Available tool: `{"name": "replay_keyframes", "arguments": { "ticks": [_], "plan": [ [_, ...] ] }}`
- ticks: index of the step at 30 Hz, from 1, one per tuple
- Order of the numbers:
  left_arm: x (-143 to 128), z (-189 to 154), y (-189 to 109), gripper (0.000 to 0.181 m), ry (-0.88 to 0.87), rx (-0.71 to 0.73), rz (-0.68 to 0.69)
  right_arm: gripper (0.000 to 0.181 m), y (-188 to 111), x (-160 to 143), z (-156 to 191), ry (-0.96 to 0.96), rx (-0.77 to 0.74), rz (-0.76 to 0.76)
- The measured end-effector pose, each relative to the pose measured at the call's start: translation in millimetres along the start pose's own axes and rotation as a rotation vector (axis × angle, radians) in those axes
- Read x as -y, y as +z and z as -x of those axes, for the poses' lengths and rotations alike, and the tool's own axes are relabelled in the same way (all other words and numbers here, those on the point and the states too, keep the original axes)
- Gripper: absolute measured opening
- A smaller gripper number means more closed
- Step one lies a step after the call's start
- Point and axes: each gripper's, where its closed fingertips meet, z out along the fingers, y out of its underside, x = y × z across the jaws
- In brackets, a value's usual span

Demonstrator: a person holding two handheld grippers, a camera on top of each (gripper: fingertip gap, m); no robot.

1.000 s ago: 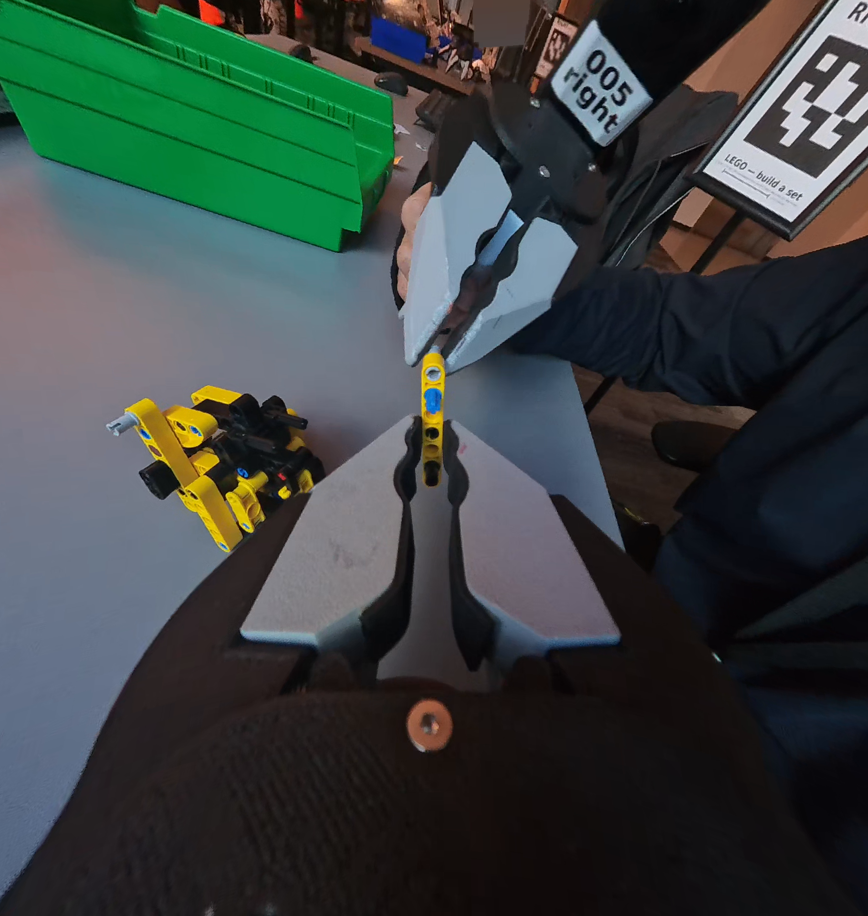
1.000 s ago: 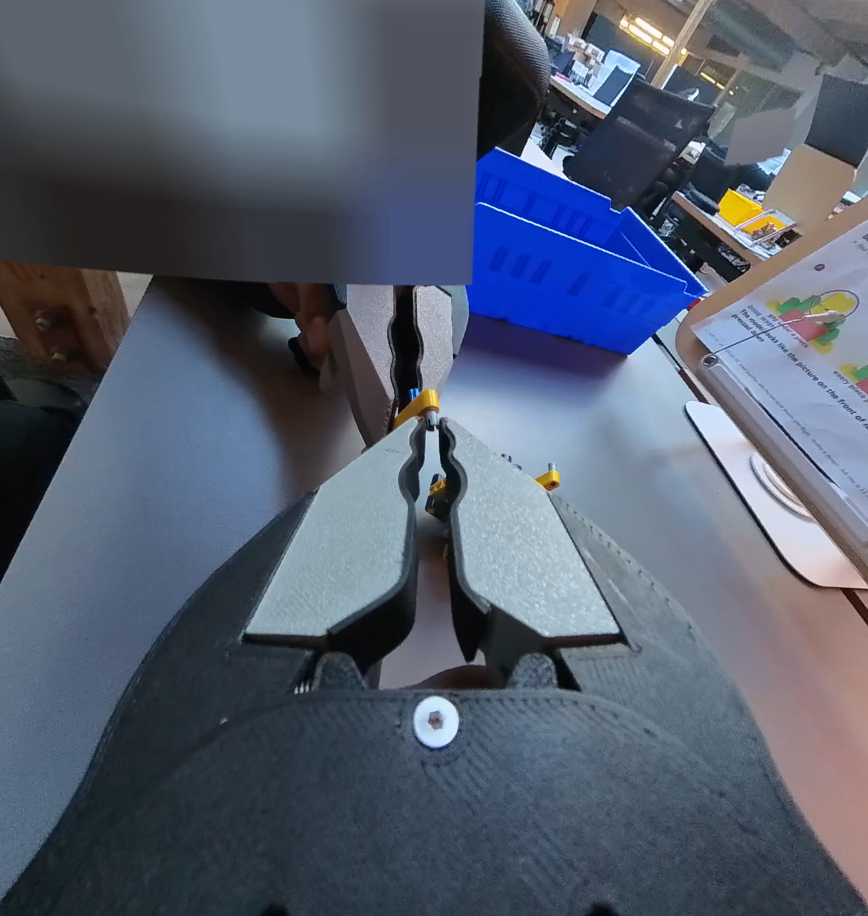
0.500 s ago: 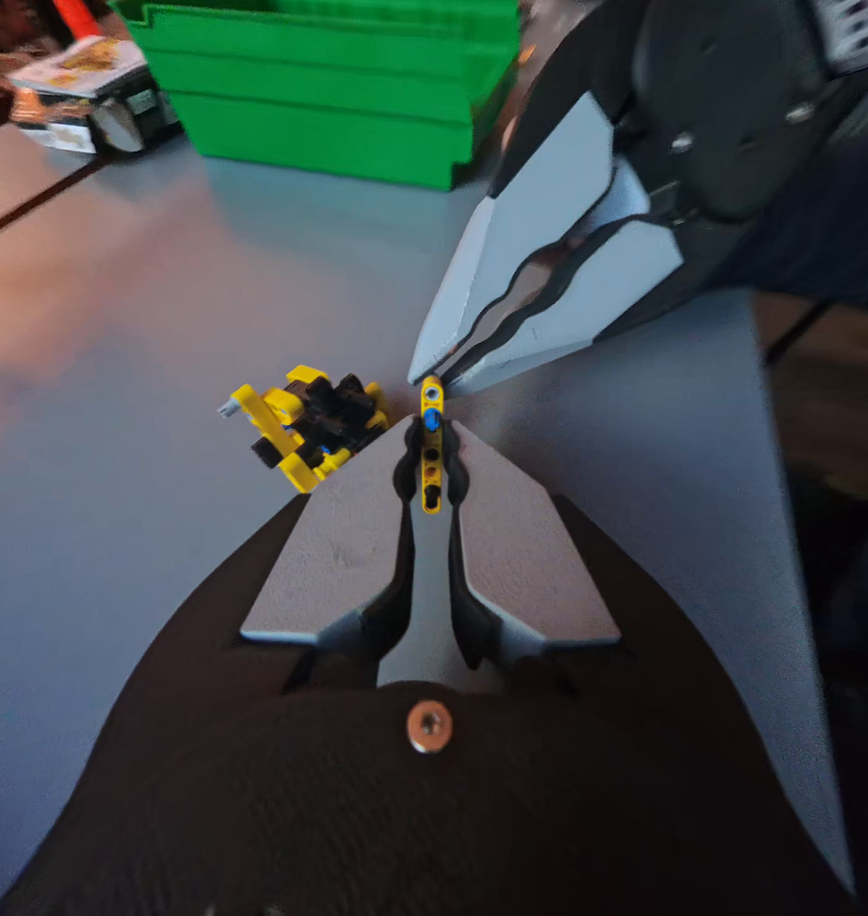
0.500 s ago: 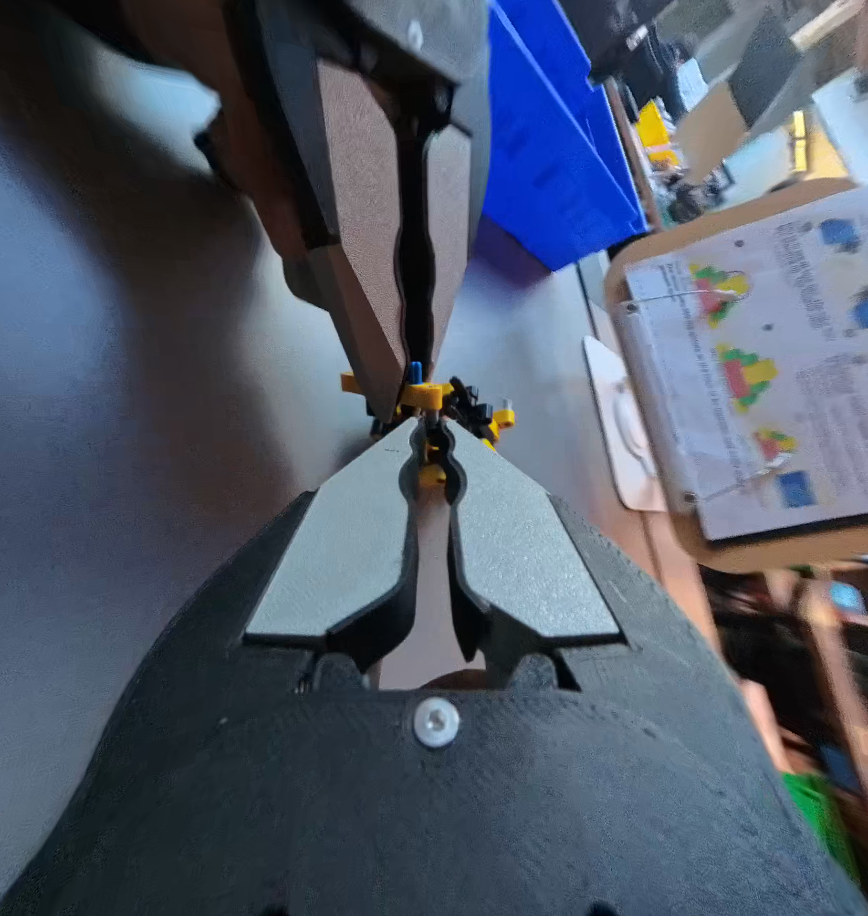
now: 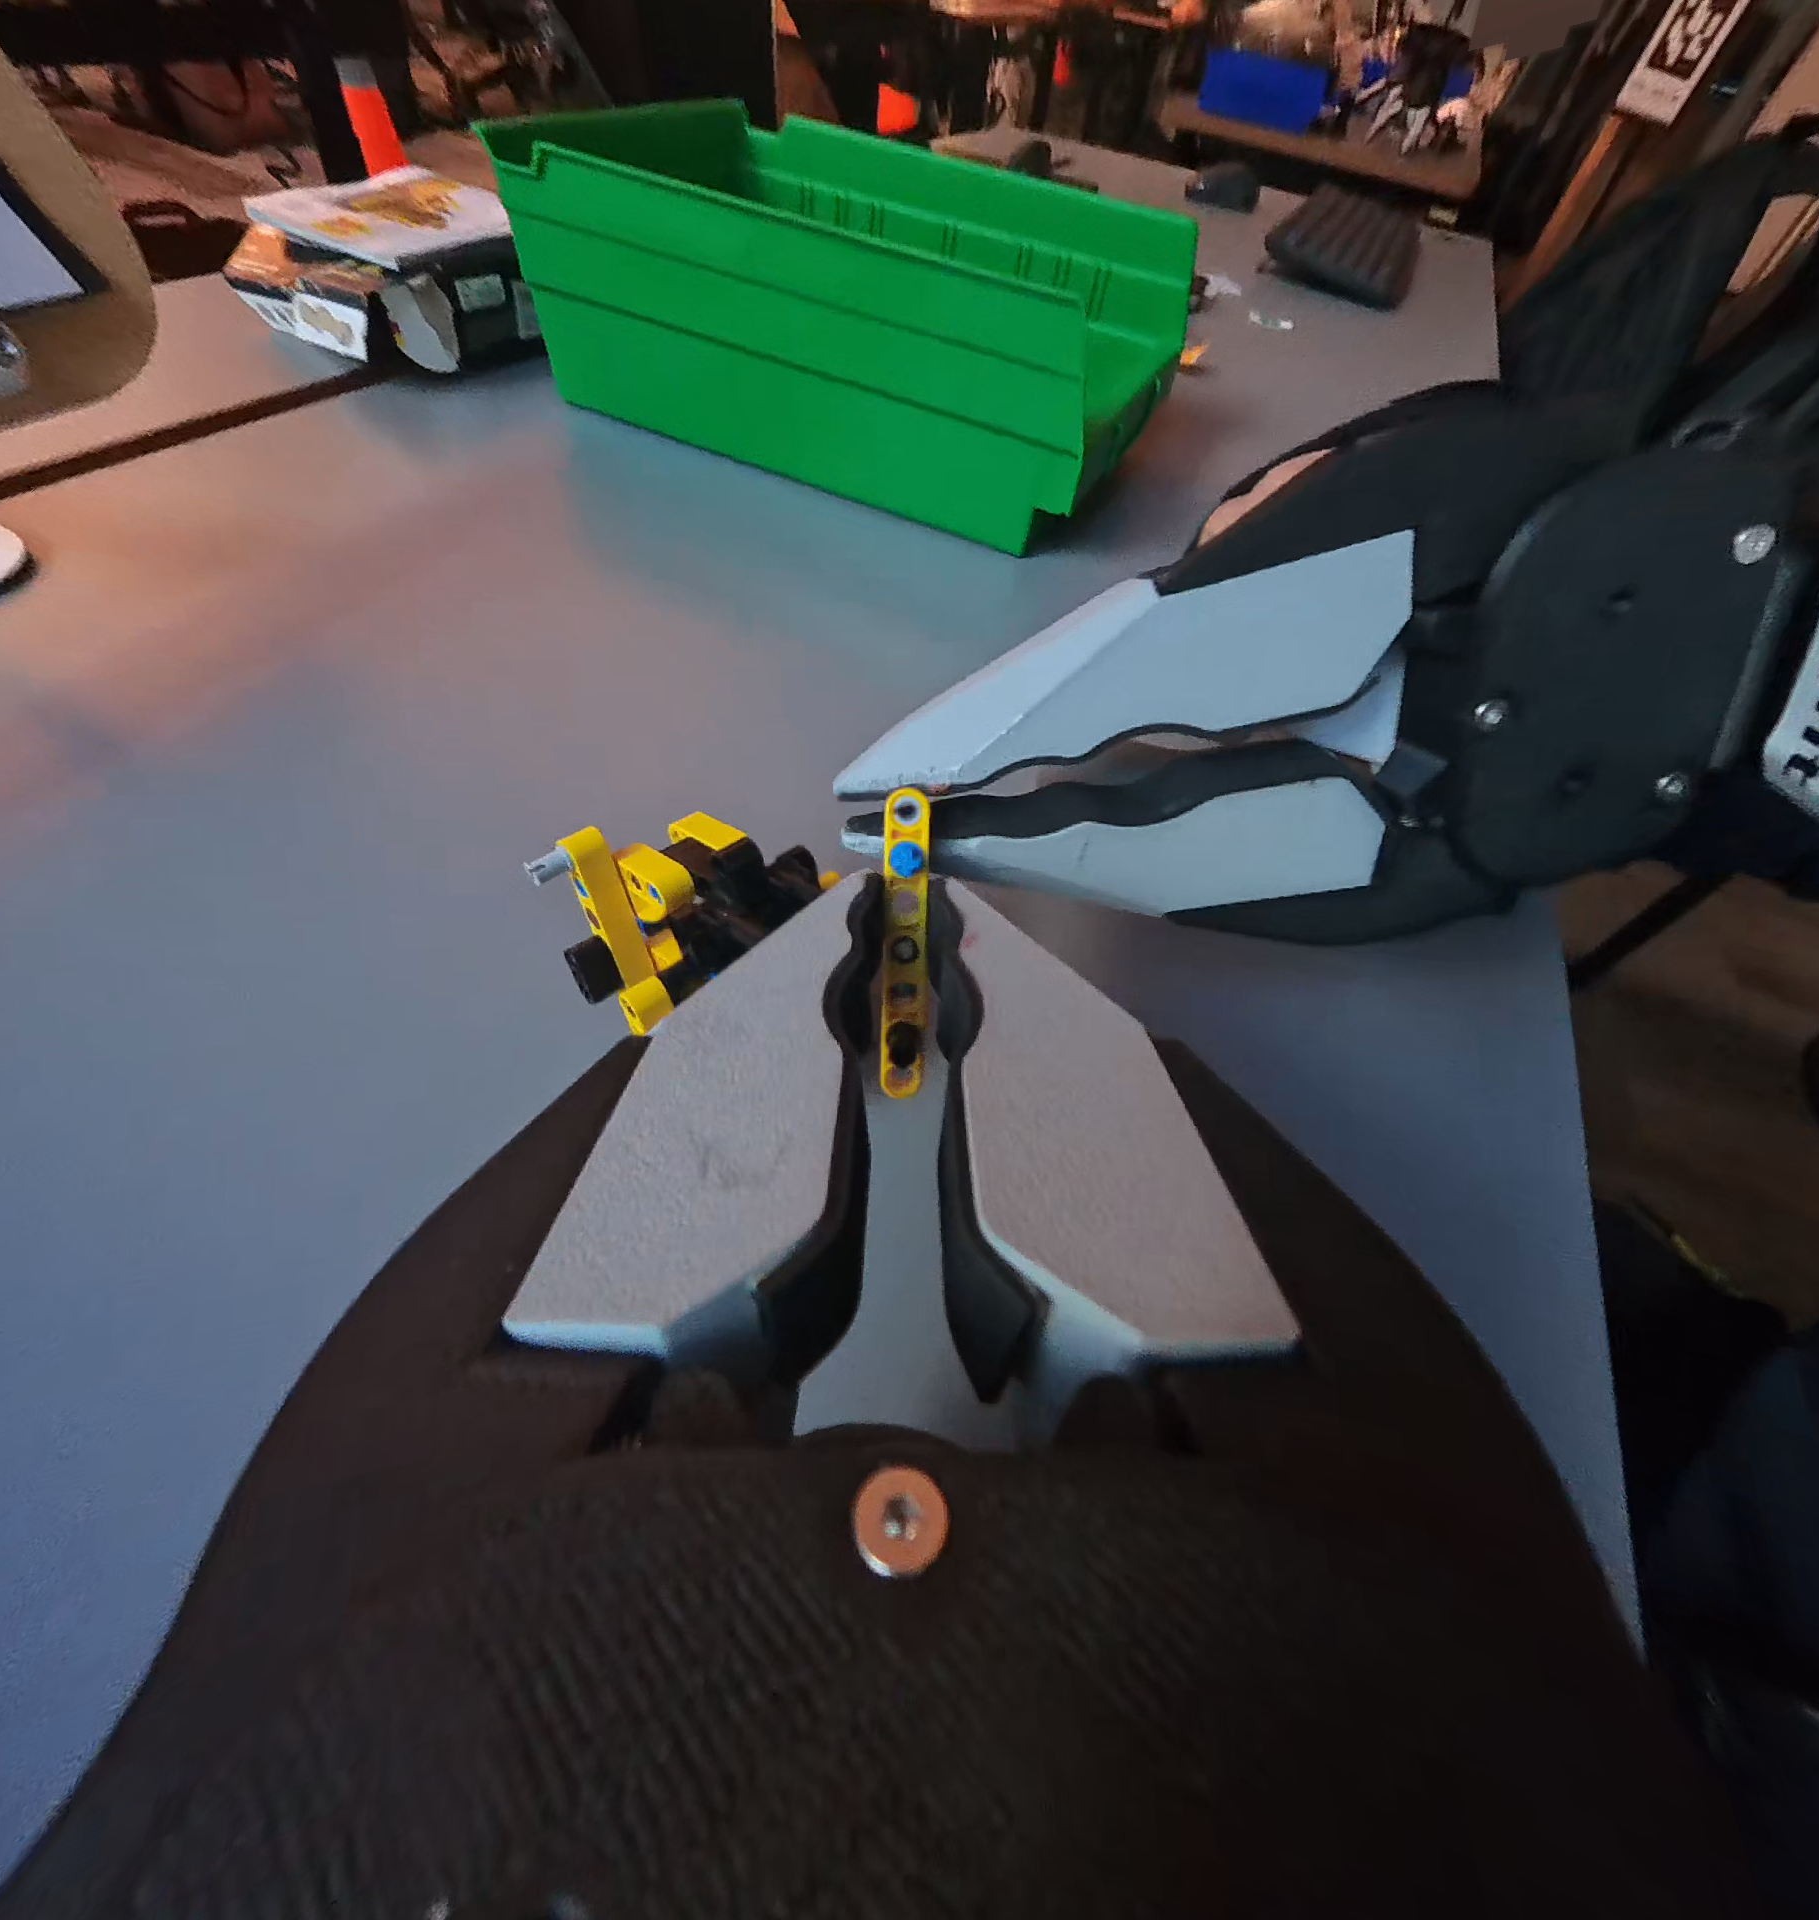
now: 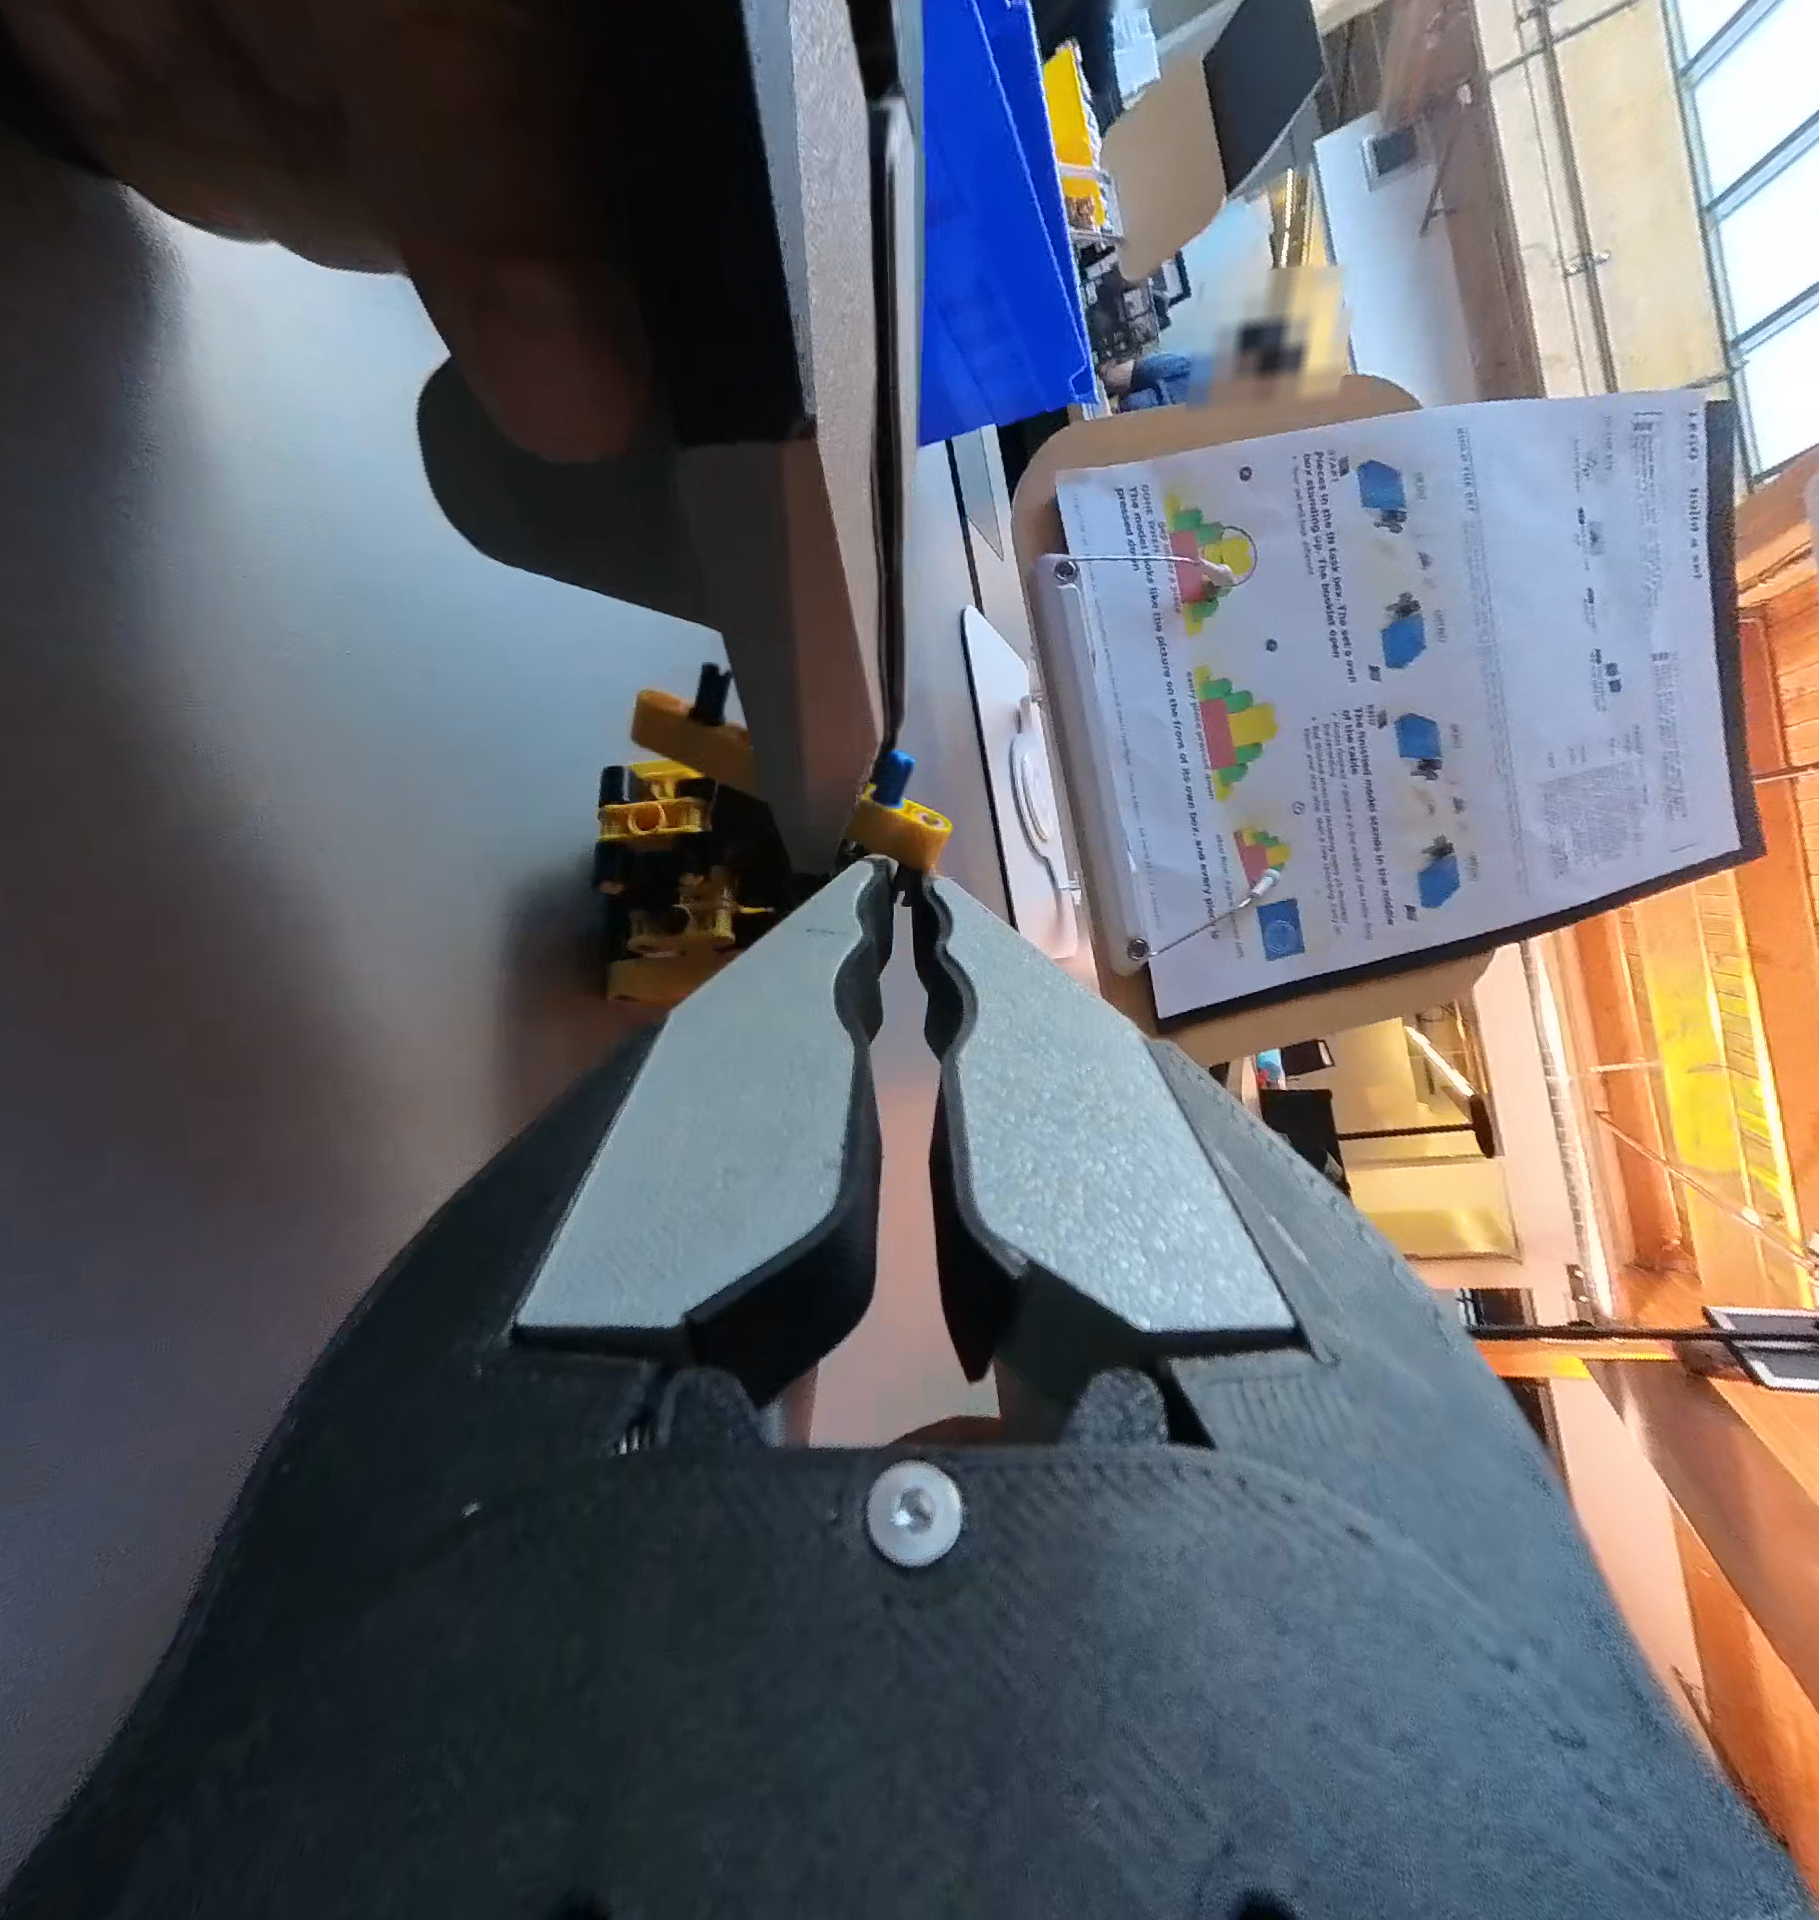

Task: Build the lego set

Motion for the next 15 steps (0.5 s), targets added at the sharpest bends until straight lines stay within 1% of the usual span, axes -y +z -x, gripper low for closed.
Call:
{"name": "replay_keyframes", "arguments": {
  "ticks": [3, 5, 8, 9, 13, 15],
  "plan": [
    [7.6, -0.6, -2.8, 0.004, 0.105, 0.074, -0.044, 0.002, -2.8, 0.8, -4.2, 0.037, 0.005, -0.006],
    [14.5, -3.5, -5.2, 0.004, 0.171, 0.104, -0.088, 0.002, -6.3, 3.1, -8.7, 0.138, 0.04, -0.039],
    [31.9, -10.7, -12.3, 0.003, 0.224, 0.097, -0.211, 0.001, -13.4, 11.4, -19.5, 0.318, 0.076, -0.125],
    [35.2, -11.1, -14.0, 0.003, 0.239, 0.101, -0.233, 0.001, -13.8, 12.9, -20.8, 0.346, 0.081, -0.139],
    [41.5, -11.1, -17.9, 0.003, 0.253, 0.118, -0.275, 0.001, -13.1, 15.8, -23.4, 0.394, 0.093, -0.156],
    [45.5, -10.1, -18.7, 0.003, 0.281, 0.142, -0.285, 0.001, -11.9, 16.0, -25.5, 0.451, 0.112, -0.165]
  ]
}}
